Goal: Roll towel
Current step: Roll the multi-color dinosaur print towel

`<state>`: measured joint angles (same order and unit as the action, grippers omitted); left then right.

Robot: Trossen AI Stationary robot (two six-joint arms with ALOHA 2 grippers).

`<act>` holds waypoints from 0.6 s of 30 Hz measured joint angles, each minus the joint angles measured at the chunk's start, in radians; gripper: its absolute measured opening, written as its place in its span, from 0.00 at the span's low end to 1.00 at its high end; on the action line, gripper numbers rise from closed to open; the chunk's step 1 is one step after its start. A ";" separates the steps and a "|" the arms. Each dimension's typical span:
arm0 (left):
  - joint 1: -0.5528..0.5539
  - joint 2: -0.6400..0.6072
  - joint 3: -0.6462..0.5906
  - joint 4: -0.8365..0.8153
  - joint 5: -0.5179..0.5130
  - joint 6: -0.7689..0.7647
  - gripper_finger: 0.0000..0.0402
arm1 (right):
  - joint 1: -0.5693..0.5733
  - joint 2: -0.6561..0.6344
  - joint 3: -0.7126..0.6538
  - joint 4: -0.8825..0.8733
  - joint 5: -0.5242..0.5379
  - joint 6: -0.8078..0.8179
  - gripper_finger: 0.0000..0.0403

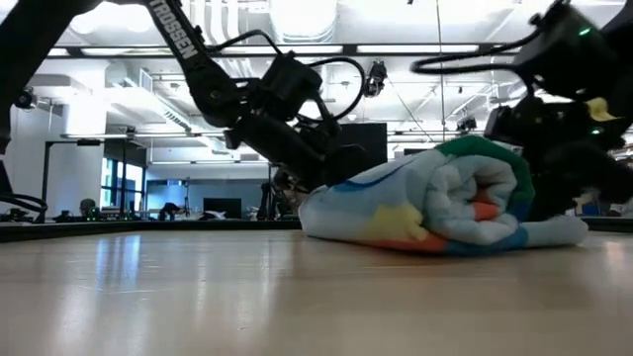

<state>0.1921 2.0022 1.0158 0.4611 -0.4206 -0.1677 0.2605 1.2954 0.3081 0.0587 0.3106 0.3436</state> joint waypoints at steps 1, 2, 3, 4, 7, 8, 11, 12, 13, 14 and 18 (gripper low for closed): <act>0.000 -0.008 -0.012 0.000 0.000 -0.001 0.68 | 0.027 0.009 0.005 0.004 0.000 0.026 0.00; 0.000 -0.016 -0.024 0.000 0.000 -0.006 0.68 | 0.054 0.019 0.015 0.005 0.000 0.050 0.00; 0.000 -0.023 -0.037 0.000 0.000 -0.011 0.68 | 0.082 0.029 0.026 0.007 -0.002 0.071 0.00; 0.000 -0.029 -0.049 0.002 -0.002 -0.018 0.68 | 0.110 0.042 0.041 0.005 -0.005 0.092 0.00; 0.000 -0.048 -0.083 0.005 -0.026 -0.029 0.68 | 0.181 0.086 0.092 -0.003 -0.030 0.134 0.00; 0.000 -0.058 -0.094 0.006 -0.031 -0.033 0.68 | 0.200 0.104 0.111 -0.003 -0.036 0.142 0.00; 0.001 -0.076 -0.113 0.002 -0.039 -0.040 0.68 | 0.234 0.152 0.157 -0.008 -0.033 0.153 0.00; 0.001 -0.080 -0.115 0.001 -0.040 -0.040 0.68 | 0.238 0.160 0.170 -0.009 -0.028 0.140 0.00; 0.001 -0.086 -0.116 -0.002 -0.040 -0.036 0.68 | 0.238 0.165 0.182 -0.011 -0.018 0.130 0.00; 0.000 -0.088 -0.117 -0.005 -0.043 -0.030 0.68 | 0.238 0.165 0.194 -0.012 0.002 0.109 0.00; -0.009 -0.095 -0.117 -0.009 -0.053 -0.007 0.68 | 0.237 0.129 0.232 0.004 0.085 0.000 0.00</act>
<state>0.1833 1.9074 0.8986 0.4522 -0.4736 -0.1744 0.4971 1.4240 0.5397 0.0628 0.3960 0.3435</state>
